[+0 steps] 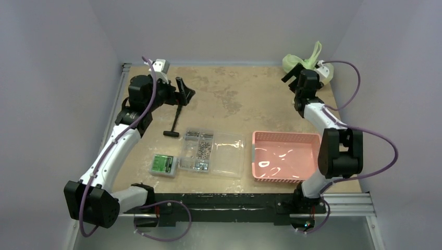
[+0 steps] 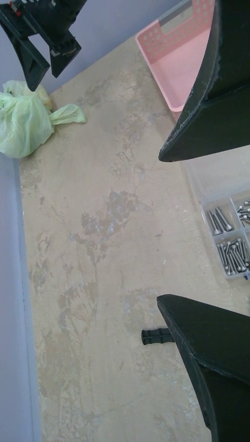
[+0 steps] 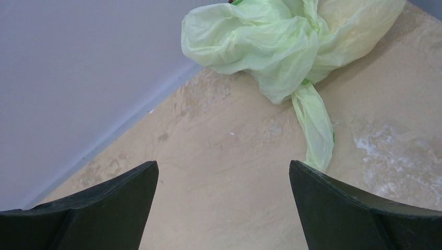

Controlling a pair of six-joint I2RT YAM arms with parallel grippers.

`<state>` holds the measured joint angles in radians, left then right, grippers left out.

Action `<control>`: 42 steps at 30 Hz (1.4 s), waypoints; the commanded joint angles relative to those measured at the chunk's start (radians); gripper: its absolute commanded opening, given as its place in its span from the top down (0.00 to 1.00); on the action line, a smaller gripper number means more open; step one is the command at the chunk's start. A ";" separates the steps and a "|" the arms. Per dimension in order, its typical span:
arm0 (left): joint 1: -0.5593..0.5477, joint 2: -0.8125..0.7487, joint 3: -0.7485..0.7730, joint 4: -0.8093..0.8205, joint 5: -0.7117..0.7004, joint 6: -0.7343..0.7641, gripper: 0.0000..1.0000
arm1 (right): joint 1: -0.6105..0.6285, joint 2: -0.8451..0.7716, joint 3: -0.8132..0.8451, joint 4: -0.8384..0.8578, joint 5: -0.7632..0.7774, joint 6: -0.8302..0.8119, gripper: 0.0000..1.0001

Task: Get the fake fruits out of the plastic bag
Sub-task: Move the plastic bag to the center of the board.

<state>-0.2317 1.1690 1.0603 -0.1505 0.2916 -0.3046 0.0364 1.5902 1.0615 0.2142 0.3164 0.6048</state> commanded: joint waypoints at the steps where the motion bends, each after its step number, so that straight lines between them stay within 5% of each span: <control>1: -0.004 0.020 0.052 0.028 0.054 -0.027 0.00 | -0.057 0.084 0.120 0.032 -0.046 0.104 0.01; 14: -0.004 0.058 0.085 0.008 0.090 -0.035 0.00 | -0.179 0.378 0.397 -0.095 -0.046 0.152 0.02; 23: -0.004 0.089 0.103 -0.020 0.089 -0.011 0.01 | -0.185 0.503 0.563 -0.155 -0.062 0.099 0.14; 28: -0.004 0.112 0.113 -0.041 0.075 0.013 0.01 | -0.186 0.505 0.570 -0.153 -0.050 0.040 0.28; 32: -0.027 0.132 0.125 -0.088 0.036 0.059 0.01 | -0.185 0.500 0.564 -0.118 -0.039 -0.078 0.57; 35: -0.066 0.140 0.128 -0.115 -0.001 0.108 0.01 | -0.187 0.512 0.561 -0.104 -0.036 -0.110 0.65; 40: -0.155 0.146 0.130 -0.150 -0.040 0.195 0.01 | -0.176 0.513 0.554 -0.129 -0.099 -0.092 1.00; 42: -0.181 0.150 0.126 -0.145 -0.028 0.204 0.01 | -0.163 0.484 0.524 -0.166 -0.110 -0.060 1.00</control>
<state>-0.3622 1.3132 1.1442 -0.2947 0.2787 -0.1822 -0.1444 2.1159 1.5921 0.0692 0.2440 0.5331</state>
